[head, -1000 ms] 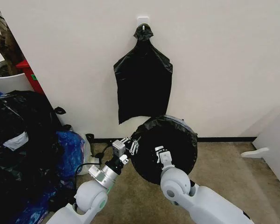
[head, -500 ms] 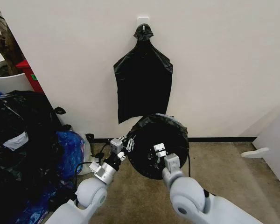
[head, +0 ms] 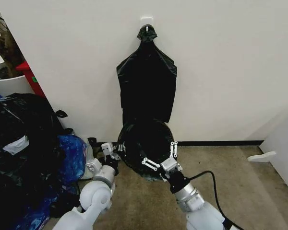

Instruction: Place the garbage bag over the trash bin.

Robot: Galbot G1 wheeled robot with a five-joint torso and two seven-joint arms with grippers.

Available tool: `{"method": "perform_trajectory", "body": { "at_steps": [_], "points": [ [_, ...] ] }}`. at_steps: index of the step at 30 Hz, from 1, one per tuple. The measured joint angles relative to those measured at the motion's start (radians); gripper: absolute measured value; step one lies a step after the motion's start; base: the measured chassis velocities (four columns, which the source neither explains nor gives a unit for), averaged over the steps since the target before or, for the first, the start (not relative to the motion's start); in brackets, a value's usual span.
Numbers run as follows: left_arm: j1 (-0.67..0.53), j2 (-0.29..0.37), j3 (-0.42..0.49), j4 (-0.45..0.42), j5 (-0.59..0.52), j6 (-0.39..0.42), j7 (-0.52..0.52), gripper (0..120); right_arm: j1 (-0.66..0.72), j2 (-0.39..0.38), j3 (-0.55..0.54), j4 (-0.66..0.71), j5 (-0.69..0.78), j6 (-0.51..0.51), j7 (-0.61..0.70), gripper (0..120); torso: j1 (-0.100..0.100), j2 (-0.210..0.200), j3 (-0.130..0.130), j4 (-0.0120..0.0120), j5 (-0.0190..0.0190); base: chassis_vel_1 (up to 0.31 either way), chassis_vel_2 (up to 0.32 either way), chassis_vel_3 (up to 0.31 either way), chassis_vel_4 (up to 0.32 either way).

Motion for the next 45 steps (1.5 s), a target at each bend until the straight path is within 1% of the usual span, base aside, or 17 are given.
{"method": "perform_trajectory", "body": {
  "at_steps": [1,3,6,7,11,14,23,28,35,36,37,39,40,41,43,44,45],
  "points": [
    [0.000,0.000,0.000,0.000,0.000,0.000,0.000,4,0.000,0.000,0.000,0.000,0.000,0.000,0.000,99,0.000,0.000,0.000,0.0000,0.0000,0.000,0.000,0.000,0.000],
    [-0.006,-0.018,-0.059,-0.002,-0.102,0.035,-0.051,4,-0.026,0.001,0.000,-0.018,-0.023,0.008,0.019,100,0.000,0.000,0.000,0.0006,0.0000,0.000,0.000,0.000,0.000],
    [-0.018,-0.032,-0.141,-0.001,-0.216,0.061,-0.093,4,-0.051,0.000,-0.006,-0.047,-0.046,0.022,0.031,100,0.000,0.000,0.000,-0.0002,-0.0001,0.000,0.000,0.000,0.000],
    [-0.018,-0.032,-0.141,-0.001,-0.216,0.061,-0.093,4,-0.051,0.000,-0.006,-0.047,-0.046,0.022,0.031,100,0.000,0.000,0.000,-0.0002,-0.0001,0.000,0.000,0.000,0.000],
    [-0.016,-0.029,-0.211,-0.023,-0.314,0.093,-0.127,4,-0.056,0.004,-0.012,-0.085,-0.052,0.024,0.040,100,0.000,0.000,0.000,0.0005,0.0000,0.000,0.000,0.000,0.000],
    [0.008,-0.022,-0.237,-0.062,-0.357,0.122,-0.148,4,-0.025,0.017,-0.010,-0.154,-0.054,0.019,0.048,100,0.000,0.000,0.000,0.0001,-0.0002,0.000,0.000,0.000,0.000],
    [0.038,-0.019,-0.247,-0.140,-0.388,0.148,-0.171,4,0.031,0.040,-0.007,-0.254,-0.021,0.022,0.031,100,0.000,0.000,0.000,0.0003,-0.0001,0.000,0.000,0.000,0.000],
    [0.045,-0.021,-0.242,-0.177,-0.395,0.159,-0.174,4,0.042,0.040,0.009,-0.362,-0.110,0.076,0.011,100,0.000,0.000,0.000,0.0000,0.0000,0.000,0.000,0.000,0.000],
    [0.046,-0.024,-0.233,-0.191,-0.383,0.161,-0.171,4,0.060,0.032,0.050,-0.438,-0.279,0.175,0.057,100,0.000,0.000,0.000,0.0002,0.0000,0.000,0.000,0.000,0.000],
    [0.046,-0.024,-0.233,-0.191,-0.383,0.161,-0.171,4,0.060,0.032,0.050,-0.438,-0.279,0.175,0.057,100,0.000,0.000,0.000,0.0002,0.0000,0.000,0.000,0.000,0.000],
    [0.046,-0.023,-0.232,-0.190,-0.378,0.161,-0.168,4,0.061,0.022,0.055,-0.443,-0.288,0.211,0.056,100,0.000,0.000,0.000,0.0003,0.0001,0.000,0.000,0.000,0.000],
    [0.045,-0.020,-0.228,-0.185,-0.366,0.159,-0.156,4,0.059,0.005,0.069,-0.446,-0.268,0.272,0.018,100,0.000,0.000,0.000,0.0003,0.0002,0.000,0.000,0.000,0.000],
    [0.045,-0.016,-0.223,-0.179,-0.353,0.155,-0.143,4,0.057,-0.009,0.086,-0.447,-0.223,0.329,-0.042,100,0.000,0.000,0.000,0.0002,0.0000,0.000,0.000,0.000,0.000],
    [0.044,-0.013,-0.218,-0.175,-0.344,0.152,-0.134,4,0.054,-0.017,0.100,-0.447,-0.167,0.376,-0.102,100,0.000,0.000,0.000,0.0003,0.0000,0.000,0.000,0.000,0.000],
    [0.043,-0.002,-0.198,-0.165,-0.318,0.138,-0.106,4,0.048,-0.031,0.144,-0.446,0.052,0.490,-0.334,100,0.000,0.000,0.000,0.0002,0.0001,0.000,0.000,0.000,0.000],
    [0.043,-0.002,-0.198,-0.165,-0.318,0.138,-0.106,4,0.048,-0.031,0.144,-0.446,0.052,0.490,-0.334,100,0.000,0.000,0.000,0.0002,0.0001,0.000,0.000,0.000,0.000],
    [0.043,0.006,-0.185,-0.161,-0.307,0.128,-0.092,4,0.047,-0.034,0.165,-0.443,0.149,0.520,-0.430,100,0.000,0.000,0.000,0.0002,0.0001,0.000,0.000,0.000,0.000]
  ]
}}
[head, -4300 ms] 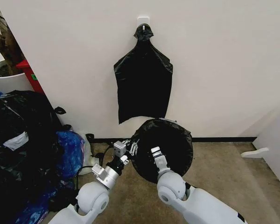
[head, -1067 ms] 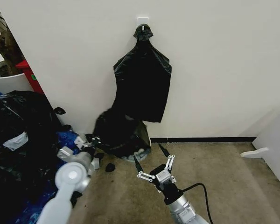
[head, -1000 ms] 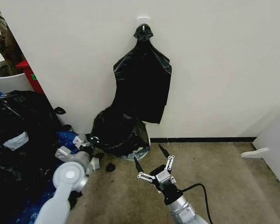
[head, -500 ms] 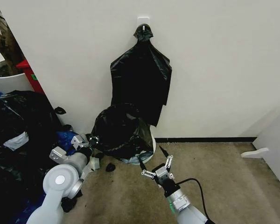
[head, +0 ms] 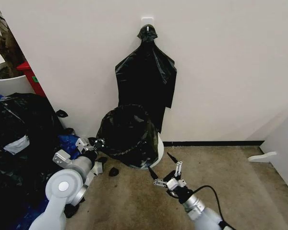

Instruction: Place the garbage bag over the trash bin.

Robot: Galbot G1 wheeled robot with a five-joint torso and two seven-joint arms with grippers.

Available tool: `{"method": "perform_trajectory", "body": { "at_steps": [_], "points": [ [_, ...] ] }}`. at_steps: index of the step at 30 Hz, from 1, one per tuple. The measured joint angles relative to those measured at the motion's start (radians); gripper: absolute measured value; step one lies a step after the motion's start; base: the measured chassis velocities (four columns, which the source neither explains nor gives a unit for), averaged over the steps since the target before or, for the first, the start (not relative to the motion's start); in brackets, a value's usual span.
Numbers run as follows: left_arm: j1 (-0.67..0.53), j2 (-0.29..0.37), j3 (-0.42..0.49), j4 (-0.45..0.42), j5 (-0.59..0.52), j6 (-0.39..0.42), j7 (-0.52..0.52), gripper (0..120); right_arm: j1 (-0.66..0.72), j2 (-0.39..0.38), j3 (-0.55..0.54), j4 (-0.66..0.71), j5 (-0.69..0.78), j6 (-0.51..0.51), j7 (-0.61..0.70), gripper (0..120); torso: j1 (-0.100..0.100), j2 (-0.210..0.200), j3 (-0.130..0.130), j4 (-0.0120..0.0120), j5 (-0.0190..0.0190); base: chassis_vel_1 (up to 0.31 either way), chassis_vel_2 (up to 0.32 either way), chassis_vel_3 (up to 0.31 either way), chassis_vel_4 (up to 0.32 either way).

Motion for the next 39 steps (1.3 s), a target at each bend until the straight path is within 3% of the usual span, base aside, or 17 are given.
{"method": "perform_trajectory", "body": {
  "at_steps": [1,3,4,5,6,11,12,13,16,19,20,23,31,39],
  "points": [
    [0.003,0.017,0.026,0.004,0.023,-0.020,0.030,4,-0.001,-0.002,0.032,0.007,0.144,0.021,-0.144,100,0.000,0.000,0.000,-0.0001,0.0000,0.000,0.000,0.000,0.000],
    [0.011,0.037,0.052,0.014,0.060,-0.046,0.076,4,0.000,-0.005,0.065,0.021,0.307,0.030,-0.302,100,0.000,0.000,0.000,-0.0001,0.0000,0.000,0.000,0.000,0.000],
    [0.011,0.037,0.052,0.014,0.060,-0.046,0.076,4,0.000,-0.005,0.065,0.021,0.307,0.030,-0.302,100,0.000,0.000,0.000,-0.0001,0.0000,0.000,0.000,0.000,0.000],
    [0.019,0.081,0.077,0.050,0.158,-0.110,0.188,4,0.005,-0.009,0.097,0.071,0.485,0.021,-0.415,100,0.000,0.000,0.000,-0.0002,-0.0001,0.000,0.000,0.000,0.000],
    [0.019,0.081,0.077,0.050,0.158,-0.110,0.188,4,0.005,-0.009,0.097,0.071,0.485,0.021,-0.415,100,0.000,0.000,0.000,-0.0002,-0.0001,0.000,0.000,0.000,0.000],
    [0.016,0.186,0.117,0.177,0.423,-0.337,0.541,4,0.032,-0.030,0.122,0.189,0.600,-0.066,-0.291,100,0.000,0.000,0.000,0.0005,-0.0002,0.000,0.000,0.000,0.000],
    [0.012,0.200,0.124,0.205,0.454,-0.387,0.604,4,0.037,-0.035,0.128,0.196,0.600,-0.075,-0.276,100,0.000,0.000,0.000,0.0000,-0.0005,0.000,0.000,0.000,0.000],
    [0.012,0.200,0.124,0.205,0.454,-0.387,0.604,4,0.037,-0.035,0.128,0.196,0.600,-0.075,-0.276,100,0.000,0.000,0.000,0.0000,-0.0005,0.000,0.000,0.000,0.000],
    [0.007,0.230,0.132,0.260,0.510,-0.468,0.749,4,0.042,-0.047,0.143,0.200,0.568,-0.092,-0.245,100,0.000,0.000,0.000,-0.0002,0.0000,0.000,0.000,0.000,0.000],
    [-0.001,0.252,0.129,0.342,0.581,-0.563,0.984,4,0.049,-0.058,0.152,0.190,0.486,-0.106,-0.183,100,0.000,0.000,0.000,0.0001,-0.0003,0.000,0.000,0.000,0.000],
    [-0.001,0.252,0.129,0.342,0.581,-0.563,0.984,4,0.049,-0.058,0.152,0.190,0.486,-0.106,-0.183,100,0.000,0.000,0.000,0.0001,-0.0003,0.000,0.000,0.000,0.000],
    [-0.015,0.255,0.112,0.389,0.599,-0.637,1.123,4,0.065,-0.059,0.153,0.160,0.434,-0.107,-0.171,100,0.000,0.000,0.000,-0.0001,-0.0001,0.000,0.000,0.000,0.000],
    [-0.024,0.267,0.079,0.418,0.640,-0.710,1.247,4,0.090,-0.056,0.121,0.121,0.385,-0.114,-0.155,100,0.000,0.000,0.000,0.0001,-0.0002,0.000,0.000,0.000,0.000],
    [-0.020,0.284,0.063,0.419,0.668,-0.732,1.345,4,0.090,-0.056,0.114,0.061,0.287,-0.112,-0.148,100,0.000,0.000,0.000,0.0000,-0.0002,0.000,0.000,0.000,0.000]
  ]
}}
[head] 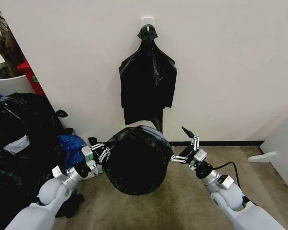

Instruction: Place the garbage bag over the trash bin.

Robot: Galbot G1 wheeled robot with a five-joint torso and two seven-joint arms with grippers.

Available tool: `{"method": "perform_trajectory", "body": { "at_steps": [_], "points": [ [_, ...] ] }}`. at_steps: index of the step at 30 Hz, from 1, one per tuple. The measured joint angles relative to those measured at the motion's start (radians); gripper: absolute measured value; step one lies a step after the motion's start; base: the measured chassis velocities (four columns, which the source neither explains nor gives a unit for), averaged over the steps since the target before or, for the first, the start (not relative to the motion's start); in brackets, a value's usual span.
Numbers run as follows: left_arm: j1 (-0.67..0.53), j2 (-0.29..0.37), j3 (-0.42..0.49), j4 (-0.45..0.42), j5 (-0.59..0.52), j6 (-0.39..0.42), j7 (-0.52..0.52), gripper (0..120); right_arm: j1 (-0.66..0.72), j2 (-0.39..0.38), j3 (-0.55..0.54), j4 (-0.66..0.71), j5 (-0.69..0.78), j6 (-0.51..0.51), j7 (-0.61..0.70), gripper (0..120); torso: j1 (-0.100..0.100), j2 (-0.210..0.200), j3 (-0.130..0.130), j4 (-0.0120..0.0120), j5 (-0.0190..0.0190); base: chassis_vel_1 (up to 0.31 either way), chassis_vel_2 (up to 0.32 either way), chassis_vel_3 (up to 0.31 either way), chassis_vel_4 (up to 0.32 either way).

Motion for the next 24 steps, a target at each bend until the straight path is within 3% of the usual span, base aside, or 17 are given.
{"method": "perform_trajectory", "body": {
  "at_steps": [9,16,20,24],
  "points": [
    [0.008,0.001,-0.005,-0.002,0.019,0.000,0.075,4,-0.005,0.006,0.005,-0.042,-0.071,0.002,0.029,100,0.000,0.000,0.000,0.0000,0.0000,0.000,0.000,0.000,0.000],
    [0.006,0.002,-0.006,0.005,0.021,0.000,0.089,4,-0.023,0.012,0.020,-0.083,-0.278,-0.056,0.230,100,0.000,0.000,0.000,0.0000,0.0000,0.000,0.000,0.000,0.000],
    [-0.001,-0.001,-0.002,0.016,0.025,-0.002,0.062,4,-0.028,0.019,0.015,-0.071,-0.253,-0.048,0.237,100,0.000,0.000,0.000,0.0000,0.0001,0.000,0.000,0.000,0.000],
    [-0.010,-0.012,0.009,0.037,0.047,-0.003,0.015,4,-0.027,0.030,0.013,-0.033,-0.119,-0.004,0.138,100,0.000,0.000,0.000,0.0000,0.0000,0.000,0.000,0.000,0.000]
  ]
}}
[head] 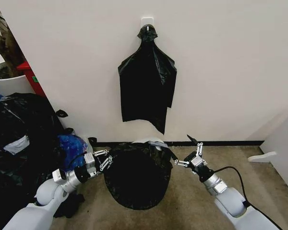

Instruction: Place the garbage bag over the trash bin.

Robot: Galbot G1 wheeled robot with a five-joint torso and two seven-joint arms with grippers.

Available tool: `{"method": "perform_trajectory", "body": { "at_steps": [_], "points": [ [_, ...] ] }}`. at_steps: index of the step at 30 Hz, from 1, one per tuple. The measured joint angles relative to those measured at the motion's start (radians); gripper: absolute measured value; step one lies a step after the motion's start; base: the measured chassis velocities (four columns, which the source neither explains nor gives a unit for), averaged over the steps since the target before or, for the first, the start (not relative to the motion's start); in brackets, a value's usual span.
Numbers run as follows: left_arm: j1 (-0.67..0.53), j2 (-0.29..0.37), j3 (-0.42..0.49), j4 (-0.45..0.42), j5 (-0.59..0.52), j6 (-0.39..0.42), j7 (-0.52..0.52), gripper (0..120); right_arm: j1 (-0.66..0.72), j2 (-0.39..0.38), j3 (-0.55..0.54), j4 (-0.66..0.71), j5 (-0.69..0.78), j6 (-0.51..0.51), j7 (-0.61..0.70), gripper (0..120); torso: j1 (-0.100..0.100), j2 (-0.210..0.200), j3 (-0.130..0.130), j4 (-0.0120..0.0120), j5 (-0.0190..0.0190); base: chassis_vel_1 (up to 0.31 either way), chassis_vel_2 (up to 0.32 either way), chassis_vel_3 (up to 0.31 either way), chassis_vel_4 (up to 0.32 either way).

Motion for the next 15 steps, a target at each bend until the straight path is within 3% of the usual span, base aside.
{"method": "perform_trajectory", "body": {
  "at_steps": [4,8,9,11,12,15],
  "points": [
    [0.000,-0.019,0.018,0.021,0.067,0.025,-0.118,4,-0.002,0.029,0.030,0.088,0.130,0.013,-0.065,100,0.000,0.000,0.000,0.0001,-0.0002,0.000,0.000,0.000,0.000],
    [0.026,-0.027,0.045,-0.047,0.055,0.199,-0.342,4,-0.040,0.069,0.033,0.226,0.009,-0.083,0.142,100,0.000,0.000,0.000,0.0000,-0.0003,0.000,0.000,0.000,0.000],
    [0.026,-0.027,0.045,-0.047,0.055,0.199,-0.342,4,-0.040,0.069,0.033,0.226,0.009,-0.083,0.142,100,0.000,0.000,0.000,0.0000,-0.0003,0.000,0.000,0.000,0.000],
    [0.042,-0.031,0.056,-0.121,-0.029,0.343,-0.491,4,-0.054,0.089,0.014,0.267,-0.135,-0.154,0.275,100,0.000,0.000,0.000,0.0002,0.0000,0.000,0.000,0.000,0.000],
    [0.045,-0.035,0.064,-0.173,-0.106,0.448,-0.617,4,-0.064,0.101,0.003,0.283,-0.221,-0.190,0.341,100,0.000,0.000,0.000,0.0002,-0.0001,0.000,0.000,0.000,0.000],
    [0.041,-0.057,0.083,-0.276,-0.288,0.680,-0.885,4,-0.090,0.131,-0.014,0.300,-0.367,-0.234,0.435,100,0.000,0.000,0.000,-0.0001,0.0004,0.000,0.000,0.000,0.000]
  ]
}}
